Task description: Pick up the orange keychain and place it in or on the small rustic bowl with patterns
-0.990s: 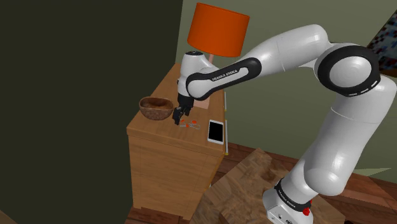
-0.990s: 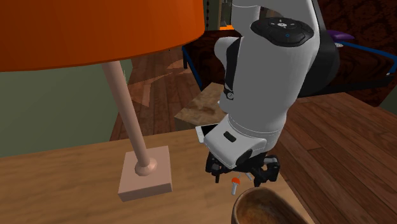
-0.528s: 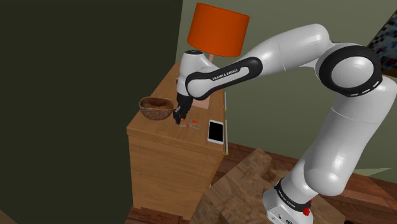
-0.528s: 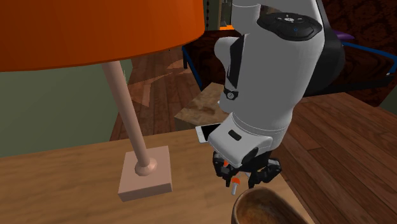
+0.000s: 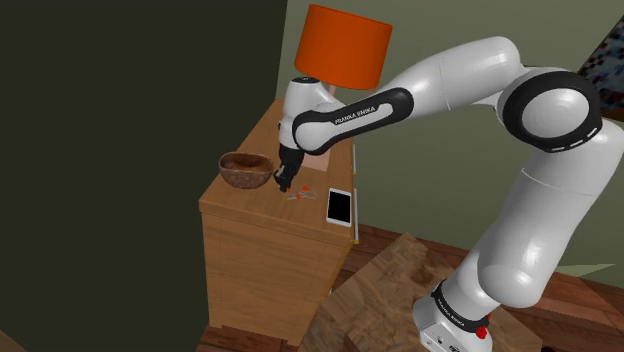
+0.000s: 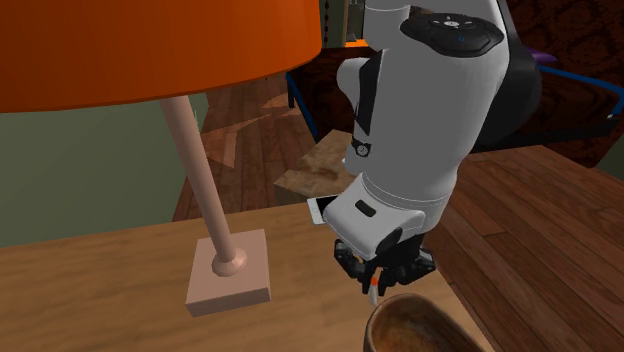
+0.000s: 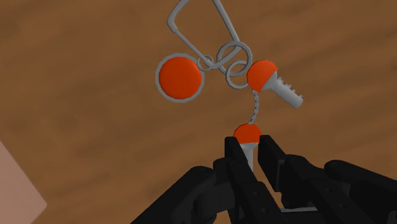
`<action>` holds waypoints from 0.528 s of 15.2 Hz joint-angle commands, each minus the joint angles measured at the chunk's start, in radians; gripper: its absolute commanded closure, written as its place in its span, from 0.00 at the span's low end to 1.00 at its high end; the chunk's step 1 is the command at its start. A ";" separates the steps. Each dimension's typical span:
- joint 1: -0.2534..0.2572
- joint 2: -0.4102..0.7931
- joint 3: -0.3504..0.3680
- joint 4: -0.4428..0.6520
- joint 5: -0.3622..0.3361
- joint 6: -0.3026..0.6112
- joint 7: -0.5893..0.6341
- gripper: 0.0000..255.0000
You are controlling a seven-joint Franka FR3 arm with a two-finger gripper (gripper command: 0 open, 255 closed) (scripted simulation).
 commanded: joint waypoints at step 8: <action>-0.006 -0.055 0.001 0.047 0.016 -0.107 -0.012 1.00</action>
